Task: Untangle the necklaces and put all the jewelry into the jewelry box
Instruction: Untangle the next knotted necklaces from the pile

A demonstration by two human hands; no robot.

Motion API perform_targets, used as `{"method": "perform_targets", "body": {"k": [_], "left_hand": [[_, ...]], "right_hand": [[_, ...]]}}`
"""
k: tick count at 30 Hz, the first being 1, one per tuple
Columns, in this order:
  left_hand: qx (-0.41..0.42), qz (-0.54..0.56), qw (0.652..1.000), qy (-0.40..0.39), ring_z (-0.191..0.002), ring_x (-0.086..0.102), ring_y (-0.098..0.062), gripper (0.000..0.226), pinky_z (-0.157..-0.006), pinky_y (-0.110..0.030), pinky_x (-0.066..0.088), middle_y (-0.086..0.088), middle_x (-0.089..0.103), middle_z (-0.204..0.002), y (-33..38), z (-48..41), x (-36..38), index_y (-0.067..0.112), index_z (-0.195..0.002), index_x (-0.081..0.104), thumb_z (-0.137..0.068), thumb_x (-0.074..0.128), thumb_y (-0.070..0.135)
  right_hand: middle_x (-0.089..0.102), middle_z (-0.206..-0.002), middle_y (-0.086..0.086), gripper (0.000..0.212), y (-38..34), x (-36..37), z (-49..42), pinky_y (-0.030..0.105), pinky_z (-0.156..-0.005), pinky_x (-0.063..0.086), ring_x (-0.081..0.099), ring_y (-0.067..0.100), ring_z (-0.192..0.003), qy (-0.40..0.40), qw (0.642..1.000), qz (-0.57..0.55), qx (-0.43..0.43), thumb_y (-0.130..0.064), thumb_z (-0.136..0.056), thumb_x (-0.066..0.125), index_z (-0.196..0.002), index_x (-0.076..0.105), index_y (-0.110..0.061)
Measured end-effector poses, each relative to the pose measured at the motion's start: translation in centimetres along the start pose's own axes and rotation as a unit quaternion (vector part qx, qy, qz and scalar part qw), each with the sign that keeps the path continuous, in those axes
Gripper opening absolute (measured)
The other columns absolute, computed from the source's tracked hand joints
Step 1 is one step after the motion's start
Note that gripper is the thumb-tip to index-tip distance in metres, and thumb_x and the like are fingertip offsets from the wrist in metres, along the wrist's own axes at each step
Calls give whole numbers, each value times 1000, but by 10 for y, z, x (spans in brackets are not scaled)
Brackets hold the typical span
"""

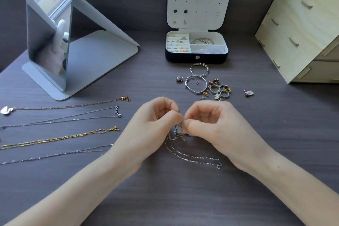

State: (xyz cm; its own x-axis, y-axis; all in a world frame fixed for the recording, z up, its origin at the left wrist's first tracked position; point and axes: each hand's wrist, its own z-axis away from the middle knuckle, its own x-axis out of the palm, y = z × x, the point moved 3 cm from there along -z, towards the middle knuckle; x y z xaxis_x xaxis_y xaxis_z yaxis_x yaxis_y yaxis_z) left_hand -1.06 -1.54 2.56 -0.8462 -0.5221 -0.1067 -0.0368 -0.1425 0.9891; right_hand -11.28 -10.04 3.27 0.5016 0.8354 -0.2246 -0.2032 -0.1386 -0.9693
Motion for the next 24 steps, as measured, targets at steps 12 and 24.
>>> {"method": "perform_targets", "body": {"k": [12,24], "left_hand": [[-20,-16,997,-68,-55,36,-7,11,-55,-17,31,10,44,-54,-3,-2,-3,25,-54,50,-64,49,22],[-16,-20,1000,1,-45,39,-4,11,-54,-23,30,11,53,-46,-3,-5,-3,17,-61,53,-70,58,19]], "right_hand": [[61,-62,9,13,0,-4,-4,29,-61,35,49,12,-59,22,997,-69,32,2,-75,59,-64,62,-5],[62,-67,-1,10,4,5,-1,21,-60,40,54,14,-66,60,993,-99,8,-10,-56,58,-50,52,-15]]}}
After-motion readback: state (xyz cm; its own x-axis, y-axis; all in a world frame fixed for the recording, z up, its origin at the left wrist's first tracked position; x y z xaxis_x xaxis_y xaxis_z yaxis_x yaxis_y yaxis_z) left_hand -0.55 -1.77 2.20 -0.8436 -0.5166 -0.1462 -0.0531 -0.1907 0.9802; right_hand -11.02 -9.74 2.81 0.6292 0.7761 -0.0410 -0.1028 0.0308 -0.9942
